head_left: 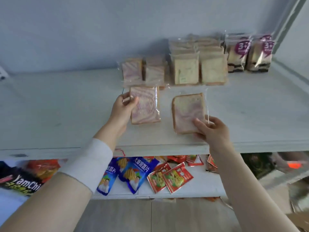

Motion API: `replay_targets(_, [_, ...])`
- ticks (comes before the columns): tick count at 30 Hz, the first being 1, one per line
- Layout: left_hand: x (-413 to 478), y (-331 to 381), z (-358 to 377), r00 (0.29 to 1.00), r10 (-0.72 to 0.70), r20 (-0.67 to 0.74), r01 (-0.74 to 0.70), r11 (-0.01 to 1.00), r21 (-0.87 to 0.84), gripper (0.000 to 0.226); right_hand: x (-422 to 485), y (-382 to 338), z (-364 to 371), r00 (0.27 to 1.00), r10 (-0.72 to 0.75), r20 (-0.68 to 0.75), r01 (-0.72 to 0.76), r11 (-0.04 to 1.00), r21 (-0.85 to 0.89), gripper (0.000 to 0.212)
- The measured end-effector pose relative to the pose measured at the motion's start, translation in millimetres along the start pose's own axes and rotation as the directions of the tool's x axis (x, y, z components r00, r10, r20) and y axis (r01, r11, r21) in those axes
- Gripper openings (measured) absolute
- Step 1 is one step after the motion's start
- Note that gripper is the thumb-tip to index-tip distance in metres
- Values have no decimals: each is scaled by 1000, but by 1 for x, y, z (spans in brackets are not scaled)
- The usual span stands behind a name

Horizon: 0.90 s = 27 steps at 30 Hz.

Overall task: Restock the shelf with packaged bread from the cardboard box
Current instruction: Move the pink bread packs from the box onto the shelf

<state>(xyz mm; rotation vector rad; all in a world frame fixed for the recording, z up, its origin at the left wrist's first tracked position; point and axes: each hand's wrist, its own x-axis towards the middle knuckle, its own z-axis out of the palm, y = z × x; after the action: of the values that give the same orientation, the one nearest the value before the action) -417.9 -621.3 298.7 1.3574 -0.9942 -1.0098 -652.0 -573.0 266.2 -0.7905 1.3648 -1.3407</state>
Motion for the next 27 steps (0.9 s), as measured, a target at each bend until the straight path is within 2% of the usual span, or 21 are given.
replay_targets(2, [30, -5, -14, 1000, -24, -19, 24, 1000, 2, 36, 26, -3, 40, 999, -31, -28, 31, 999, -15, 41])
replay_targets(5, [83, -7, -25, 999, -30, -39, 28, 998, -53, 36, 69, -10, 96, 992, -111, -57, 106, 991, -82, 36])
replay_targets(8, [136, -7, -24, 996, -6, -85, 1, 999, -50, 36, 109, -13, 140, 989, -106, -102, 93, 988, -121, 33])
replay_targets(9, [150, -9, -22, 995, 1, -101, -5, 999, -41, 35, 120, -10, 149, 987, -108, -122, 82, 976, -202, 33])
replay_targets(12, [181, -24, -16, 981, 54, -186, -39, 996, 83, 35, 141, 5, 159, 952, -247, -182, 107, 822, -559, 38])
replay_targets(14, [189, -32, -12, 964, 152, -217, -103, 970, 222, 37, 144, 12, 158, 927, -324, -190, 114, 725, -679, 48])
replay_targets(18, [188, -33, -6, 921, 297, -252, -153, 870, 468, 47, 141, 11, 162, 916, -365, -167, 140, 681, -719, 55])
replay_targets(20, [184, -29, -6, 926, 278, -257, -147, 889, 433, 56, 136, 9, 166, 911, -380, -160, 152, 672, -725, 59])
replay_targets(23, [173, -21, -7, 955, 204, -216, -126, 937, 326, 63, 127, 5, 164, 913, -378, -150, 115, 594, -796, 59])
replay_targets(25, [159, -18, -8, 951, 226, -211, -116, 893, 435, 64, 114, 2, 156, 906, -398, -145, 106, 545, -832, 61])
replay_targets(27, [135, -12, -3, 933, 312, -178, -154, 796, 585, 64, 94, 0, 138, 893, -433, -125, 107, 474, -874, 62])
